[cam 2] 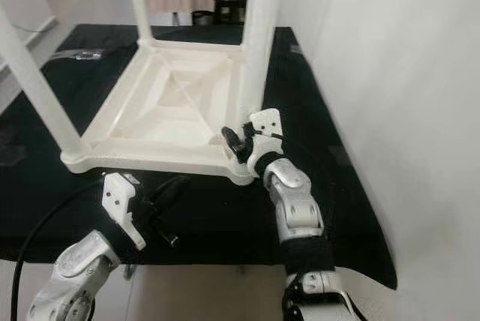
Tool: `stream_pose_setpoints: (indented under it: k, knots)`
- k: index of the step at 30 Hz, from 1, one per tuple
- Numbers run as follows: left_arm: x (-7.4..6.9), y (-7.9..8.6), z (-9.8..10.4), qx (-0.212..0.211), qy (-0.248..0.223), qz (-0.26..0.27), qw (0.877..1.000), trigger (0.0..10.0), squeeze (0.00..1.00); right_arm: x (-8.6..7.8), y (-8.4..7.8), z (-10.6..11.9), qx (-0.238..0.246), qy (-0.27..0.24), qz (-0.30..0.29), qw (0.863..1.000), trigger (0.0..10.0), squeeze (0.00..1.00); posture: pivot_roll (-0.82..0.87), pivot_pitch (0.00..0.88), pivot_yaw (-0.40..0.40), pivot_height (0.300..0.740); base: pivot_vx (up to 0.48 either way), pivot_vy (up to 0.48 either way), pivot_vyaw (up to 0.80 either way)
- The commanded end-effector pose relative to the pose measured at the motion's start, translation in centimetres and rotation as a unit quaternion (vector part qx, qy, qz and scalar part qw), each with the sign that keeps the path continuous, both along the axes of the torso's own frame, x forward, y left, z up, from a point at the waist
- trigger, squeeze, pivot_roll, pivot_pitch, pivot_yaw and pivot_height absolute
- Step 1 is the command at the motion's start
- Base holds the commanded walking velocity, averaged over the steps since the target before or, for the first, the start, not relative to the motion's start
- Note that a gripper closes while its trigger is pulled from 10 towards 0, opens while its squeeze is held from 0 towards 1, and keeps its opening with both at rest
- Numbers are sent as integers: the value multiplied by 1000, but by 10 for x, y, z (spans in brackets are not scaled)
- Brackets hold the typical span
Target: Building children table
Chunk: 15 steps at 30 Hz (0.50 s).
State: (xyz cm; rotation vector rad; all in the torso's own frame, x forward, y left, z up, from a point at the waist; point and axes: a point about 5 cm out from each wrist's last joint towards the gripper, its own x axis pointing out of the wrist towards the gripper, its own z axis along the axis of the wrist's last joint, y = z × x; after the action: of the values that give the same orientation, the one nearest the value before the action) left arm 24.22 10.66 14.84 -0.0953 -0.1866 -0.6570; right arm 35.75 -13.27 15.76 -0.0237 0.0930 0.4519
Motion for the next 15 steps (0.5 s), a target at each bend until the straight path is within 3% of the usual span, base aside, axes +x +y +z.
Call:
stream_pose_setpoints:
  k: [1, 4, 5, 9, 11, 15]
  knots:
    - [0, 0, -5, 5, 5, 6, 1000, 10000, 0, -4, 0, -22, 7, 56, 28, 998, 10000, 1000, 37, 123, -30, 740, 0, 0, 0]
    - [-1, -1, -5, 7, 5, 8, 1000, 10000, 0, -5, 10, -9, -2, 44, 112, 993, 10000, 976, 45, 121, -32, 740, 0, 0, 0]
    - [-1, -1, -5, 7, 5, 8, 1000, 10000, 0, -7, 12, -1, 4, 35, 129, 991, 10000, 0, 45, 119, -33, 740, 0, 0, 0]
    - [-1, -1, -5, 8, 6, 7, 1000, 10000, 0, -6, 10, 13, 6, 9, 138, 990, 10000, 0, 43, 118, -34, 740, 0, 0, 0]
    - [-1, -2, -6, 7, 6, 7, 1000, 10000, 0, 1, 8, 35, 31, -26, 199, 979, 10000, 0, 43, 118, -30, 740, 0, 0, 0]
    - [0, -2, -6, 8, 7, 7, 1000, 10000, 0, 4, 8, 41, 34, -33, 244, 969, 10000, 0, 45, 118, -25, 740, 0, 0, 0]
